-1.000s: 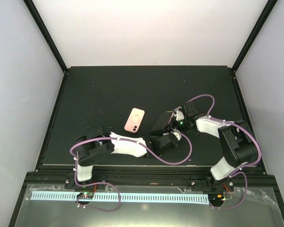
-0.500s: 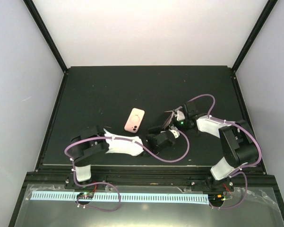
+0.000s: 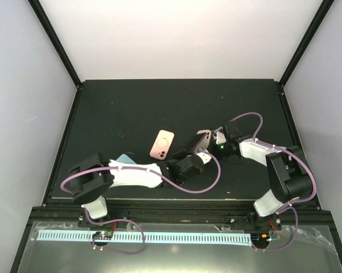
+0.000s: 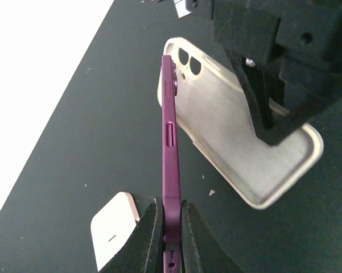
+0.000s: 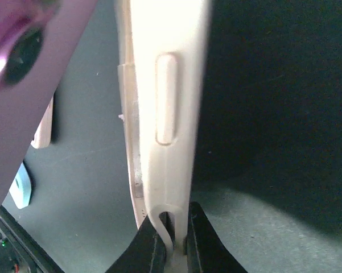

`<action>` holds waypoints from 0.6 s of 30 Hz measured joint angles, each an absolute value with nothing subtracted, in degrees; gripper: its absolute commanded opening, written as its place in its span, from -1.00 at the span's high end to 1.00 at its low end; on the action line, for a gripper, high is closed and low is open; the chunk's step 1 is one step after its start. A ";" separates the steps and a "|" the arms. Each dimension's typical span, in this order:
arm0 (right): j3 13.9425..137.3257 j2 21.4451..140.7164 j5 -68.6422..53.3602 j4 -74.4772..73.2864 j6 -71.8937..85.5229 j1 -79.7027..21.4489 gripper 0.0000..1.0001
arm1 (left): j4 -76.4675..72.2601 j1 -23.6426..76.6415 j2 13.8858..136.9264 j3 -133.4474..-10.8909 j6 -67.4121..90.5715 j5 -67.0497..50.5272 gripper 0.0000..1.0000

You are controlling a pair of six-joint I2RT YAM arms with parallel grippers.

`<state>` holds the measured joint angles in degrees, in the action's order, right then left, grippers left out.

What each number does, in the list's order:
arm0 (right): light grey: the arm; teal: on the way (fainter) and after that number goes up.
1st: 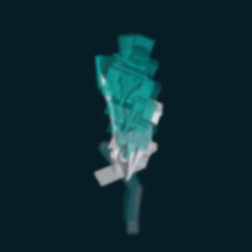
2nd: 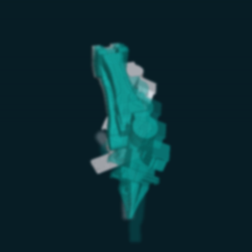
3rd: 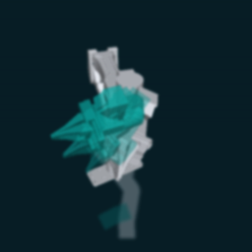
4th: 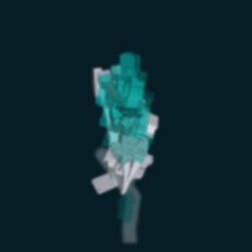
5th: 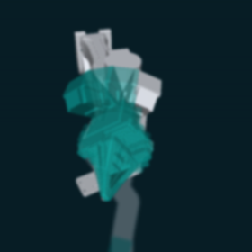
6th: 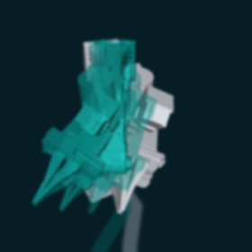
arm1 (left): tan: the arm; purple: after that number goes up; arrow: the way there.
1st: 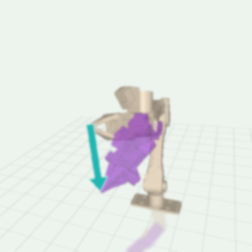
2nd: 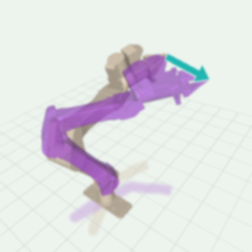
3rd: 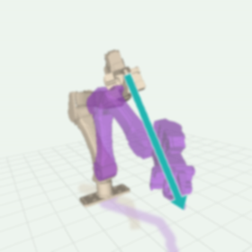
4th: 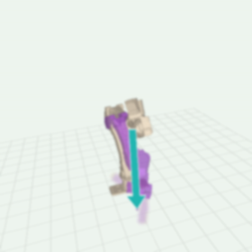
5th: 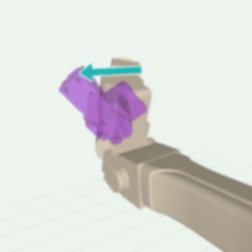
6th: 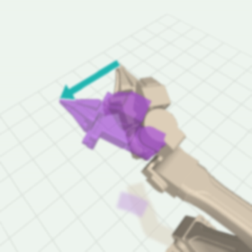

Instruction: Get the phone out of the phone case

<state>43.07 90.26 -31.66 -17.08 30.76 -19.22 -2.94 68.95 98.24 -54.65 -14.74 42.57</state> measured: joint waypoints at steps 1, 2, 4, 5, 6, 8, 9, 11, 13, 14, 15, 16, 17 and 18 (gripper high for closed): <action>43.11 90.26 -31.40 -16.99 30.79 -18.92 0.98 | -2.59 68.97 97.14 -54.13 -14.15 41.93 0.97; 43.11 90.26 -31.40 -16.97 30.74 -18.39 0.98 | -2.17 68.97 95.98 -53.58 -13.54 41.52 0.97; 43.20 90.08 -31.07 -16.91 30.68 -17.56 0.98 | -1.61 69.10 93.10 -52.27 -12.23 40.14 0.97; 43.22 89.86 -30.76 -16.91 30.55 -17.23 0.98 | -1.48 69.19 91.55 -51.57 -11.60 39.44 0.97; 43.24 89.52 -30.35 -16.88 30.44 -17.02 0.98 | -1.56 69.36 89.69 -50.68 -10.74 38.65 0.97; 43.27 88.38 -29.21 -16.69 30.04 -16.75 0.98 | -1.65 69.73 86.06 -49.08 -8.91 37.69 0.97; 43.31 87.68 -28.53 -16.67 29.63 -16.73 0.98 | -1.72 69.95 84.62 -48.47 -8.01 37.36 0.97; 43.70 86.65 -27.29 -16.75 28.47 -16.64 0.98 | -1.69 70.54 82.30 -47.46 -6.24 36.91 0.97; 45.01 85.73 -26.09 -17.41 26.30 -16.25 0.98 | -1.69 71.02 80.88 -46.57 -4.93 36.49 0.97; 45.91 85.36 -25.80 -17.93 24.69 -15.81 0.98 | -1.67 71.18 80.40 -46.09 -4.49 36.32 0.97; 47.44 84.97 -25.89 -19.05 22.13 -14.96 0.98 | -1.69 71.46 79.81 -45.34 -3.99 36.10 0.97; 49.34 84.58 -25.98 -20.29 19.38 -13.89 0.98 | -1.67 71.72 79.48 -44.73 -3.70 35.99 0.97; 51.13 84.34 -26.00 -21.37 17.17 -12.95 0.98 | -1.56 71.92 79.29 -44.16 -3.42 35.90 0.97; 54.08 84.27 -26.06 -23.31 14.20 -11.55 0.98 | -1.37 72.16 79.20 -43.64 -3.16 35.86 0.97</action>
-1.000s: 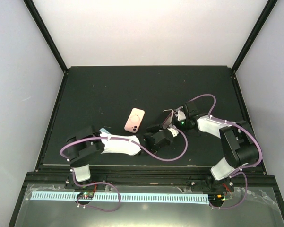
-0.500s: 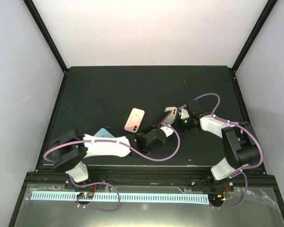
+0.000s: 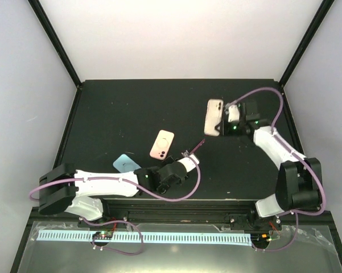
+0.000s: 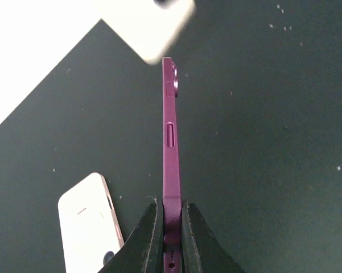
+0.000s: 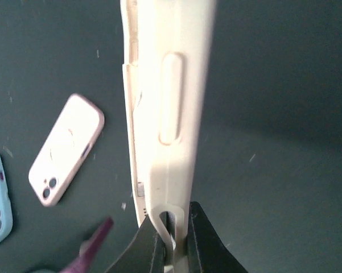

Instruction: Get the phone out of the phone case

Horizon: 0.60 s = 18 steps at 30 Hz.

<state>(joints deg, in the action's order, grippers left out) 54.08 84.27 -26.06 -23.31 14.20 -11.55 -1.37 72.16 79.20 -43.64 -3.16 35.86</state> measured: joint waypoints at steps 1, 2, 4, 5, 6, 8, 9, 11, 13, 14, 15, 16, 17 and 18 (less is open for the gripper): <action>57.23 84.27 -26.13 -24.99 11.27 -10.07 0.98 | -0.97 72.47 79.18 -43.09 -2.85 35.81 0.97; 59.75 84.29 -26.28 -26.41 8.67 -8.86 0.98 | -0.71 72.62 79.18 -42.78 -2.72 35.70 0.97; 65.43 84.75 -26.98 -30.63 3.18 -6.00 0.98 | 0.01 72.97 79.05 -42.37 -2.52 35.44 0.97; 68.62 85.47 -27.46 -33.19 -0.08 -4.34 0.98 | 0.16 73.14 78.85 -42.17 -2.37 35.20 0.97; 71.66 86.56 -28.03 -36.05 -3.18 -2.90 0.98 | 0.56 73.36 78.48 -42.11 -2.24 34.81 0.97; 77.82 90.26 -28.75 -42.28 -9.45 -0.49 0.98 | 0.60 73.80 77.80 -42.00 -1.85 34.37 0.97; 80.58 92.47 -28.69 -45.60 -12.10 0.36 0.98 | 0.58 74.02 77.45 -41.91 -1.65 34.30 0.97; 84.25 97.21 -28.29 -50.85 -16.47 1.48 0.98 | 0.60 74.41 76.84 -41.78 -1.02 34.30 0.97; 85.95 101.60 -27.59 -55.79 -19.55 2.33 0.98 | 0.58 74.70 76.71 -41.71 -0.34 34.50 0.97; 86.54 104.20 -27.29 -59.07 -20.75 2.76 0.98 | 0.60 74.78 76.71 -41.67 -0.03 34.61 0.97; 86.83 106.00 -27.14 -61.30 -21.32 3.20 0.98 | 0.62 74.87 76.71 -41.56 0.23 34.81 0.97; 87.26 107.98 -27.03 -63.86 -21.87 3.84 0.98 | 0.64 74.96 76.71 -41.43 0.47 35.14 0.97; 87.79 109.62 -26.96 -66.02 -22.24 4.60 0.98 | 0.69 75.02 76.71 -41.30 0.71 35.42 0.97; 88.47 111.24 -26.87 -68.05 -22.52 5.50 0.98 | 0.75 75.13 76.71 -41.12 0.95 35.75 0.97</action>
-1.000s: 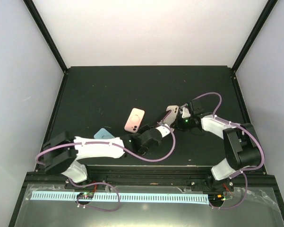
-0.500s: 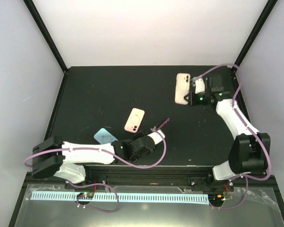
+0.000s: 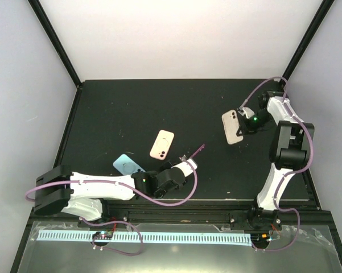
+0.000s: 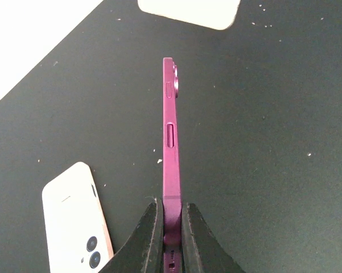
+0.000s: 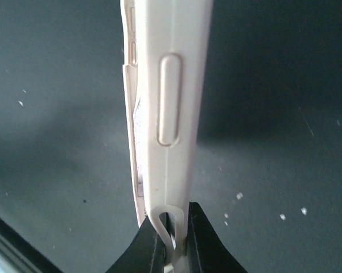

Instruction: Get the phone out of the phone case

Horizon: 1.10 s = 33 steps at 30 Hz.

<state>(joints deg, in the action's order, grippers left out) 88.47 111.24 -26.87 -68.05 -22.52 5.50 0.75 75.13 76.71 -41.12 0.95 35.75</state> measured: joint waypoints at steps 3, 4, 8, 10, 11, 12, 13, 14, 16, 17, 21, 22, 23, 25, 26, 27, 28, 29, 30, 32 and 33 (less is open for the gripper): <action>89.84 113.89 -26.15 -71.44 -23.22 7.77 0.98 | 0.93 75.37 76.71 -40.66 1.41 36.16 0.97; 90.54 114.50 -25.76 -72.47 -23.40 8.43 0.98 | 1.08 75.48 76.71 -40.62 1.56 36.29 0.97; 96.79 117.71 -24.95 -76.27 -23.75 10.98 0.98 | 1.28 75.83 76.71 -40.60 1.80 37.19 0.97; 101.03 120.20 -24.62 -77.34 -23.75 12.45 0.98 | 1.28 76.01 76.71 -40.60 1.78 37.89 0.97; 102.91 121.43 -24.45 -77.89 -23.75 13.17 0.98 | 1.28 76.12 76.71 -40.60 1.78 38.26 0.97; 104.86 122.80 -24.27 -78.54 -23.75 13.82 0.97 | 1.28 76.23 76.71 -40.62 1.76 38.68 0.97; 106.00 123.79 -24.12 -78.83 -23.77 14.17 0.97 | 1.28 76.27 76.71 -40.62 1.76 38.83 0.97; 107.53 125.10 -23.83 -79.50 -23.79 14.63 0.97 | 1.28 76.31 76.71 -40.62 1.76 38.98 0.97; 110.54 127.90 -23.18 -80.97 -24.03 15.29 0.96 | 1.30 76.40 76.73 -40.62 1.76 39.38 0.97; 111.87 129.38 -22.92 -81.65 -24.14 15.42 0.95 | 1.32 76.49 76.75 -40.62 1.76 39.59 0.97; 114.50 133.29 -22.11 -83.07 -24.14 15.44 0.84 | 1.67 76.75 77.14 -40.62 1.72 40.49 0.97; 114.96 134.13 -21.82 -83.44 -24.14 15.44 0.81 | 1.67 76.84 77.30 -40.62 1.69 40.82 0.97; 115.44 134.80 -21.41 -83.61 -24.10 15.42 0.75 | 1.67 76.90 77.47 -40.62 1.58 40.97 0.97; 115.81 135.39 -20.95 -83.66 -23.68 15.44 0.68 | 1.69 76.97 77.84 -40.66 1.21 41.30 0.97; 115.81 135.44 -20.80 -83.64 -23.51 15.49 0.59 | 1.67 76.99 78.04 -40.69 0.99 41.47 0.97; 115.77 135.44 -20.27 -83.37 -23.31 15.49 0.47 | 1.65 77.01 78.19 -40.71 0.60 41.82 0.97; 115.63 135.37 -19.86 -83.05 -23.09 15.51 0.42 | 1.61 76.99 78.43 -40.75 0.19 42.15 0.97; 115.44 135.20 -19.44 -82.56 -22.90 15.55 0.35 | 1.56 76.99 78.85 -40.88 -0.34 42.44 0.97; 115.00 134.93 -19.18 -81.95 -22.72 15.57 0.27 | 1.52 76.99 79.46 -41.15 -0.93 42.81 0.97; 112.90 133.47 -18.37 -80.14 -22.59 15.75 0.15 | 1.67 76.93 81.41 -42.37 -2.24 43.55 0.97; 111.98 132.64 -18.09 -79.57 -22.09 15.92 0.09 | 1.67 76.84 82.48 -43.16 -2.96 43.72 0.97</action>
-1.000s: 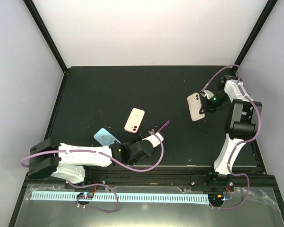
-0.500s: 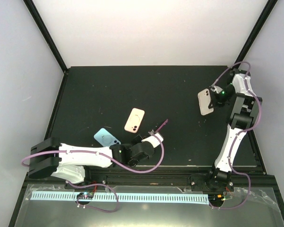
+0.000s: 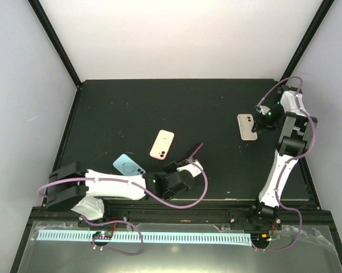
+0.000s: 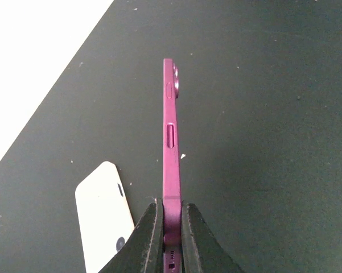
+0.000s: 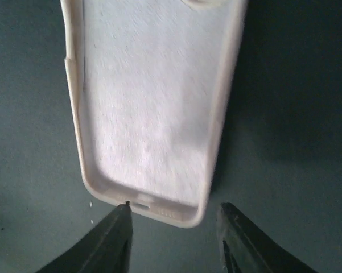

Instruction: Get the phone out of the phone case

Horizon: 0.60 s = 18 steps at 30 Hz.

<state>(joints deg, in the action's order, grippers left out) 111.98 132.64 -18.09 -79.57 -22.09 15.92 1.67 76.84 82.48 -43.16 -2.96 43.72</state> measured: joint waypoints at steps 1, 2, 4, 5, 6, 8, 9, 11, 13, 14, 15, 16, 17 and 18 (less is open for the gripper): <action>110.45 131.17 -17.76 -78.54 -21.87 16.25 0.07 | 1.69 76.69 83.90 -44.34 -3.86 43.99 0.97; 108.51 129.27 -17.12 -77.58 -21.78 16.71 0.07 | 1.65 76.44 85.27 -45.56 -4.89 44.29 0.97; 104.99 125.36 -16.32 -75.81 -21.50 17.69 0.07 | 1.54 75.92 88.75 -48.88 -7.64 45.30 0.97; 102.80 122.96 -15.94 -74.83 -21.54 18.02 0.07 | 1.43 75.77 89.82 -49.89 -8.43 45.65 0.97; 99.50 119.94 -15.86 -73.03 -21.63 18.41 0.07 | 1.61 75.42 91.46 -51.68 -9.69 46.35 0.97; 94.06 114.41 -16.67 -71.50 -22.02 18.94 0.07 | 1.74 74.43 96.49 -57.10 -12.84 47.99 0.97; 91.64 111.98 -17.61 -71.07 -22.22 19.00 0.03 | 1.80 73.93 98.59 -59.44 -14.02 48.58 0.97; 86.06 106.78 -20.80 -70.22 -22.83 18.92 0.01 | 1.58 72.90 102.76 -64.01 -17.02 49.71 0.97; 80.97 102.54 -24.03 -69.56 -23.20 18.81 0.01 | 2.00 71.96 105.58 -67.16 -19.44 50.57 0.97; 78.43 100.57 -25.41 -68.84 -23.27 18.72 0.01 | 2.81 71.50 107.02 -68.97 -20.27 51.05 0.97; 76.09 98.76 -26.44 -67.92 -23.20 18.63 0.01 | 3.88 71.07 108.55 -71.11 -20.97 51.46 0.97; 73.34 96.38 -27.55 -66.67 -22.98 18.57 0.01 | 5.19 70.61 110.26 -73.56 -21.39 51.75 0.97; 70.61 93.45 -28.51 -65.54 -22.61 18.52 0.01 | 6.87 70.13 112.29 -76.62 -21.76 52.14 0.97; 68.88 91.02 -29.08 -64.40 -22.15 18.52 0.01 | 8.40 69.73 114.26 -79.57 -21.89 52.42 0.97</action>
<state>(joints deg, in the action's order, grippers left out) 68.88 91.02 -29.08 -64.40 -22.15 18.52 8.40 69.73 114.26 -79.57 -21.89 52.42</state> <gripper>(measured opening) 0.495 0.065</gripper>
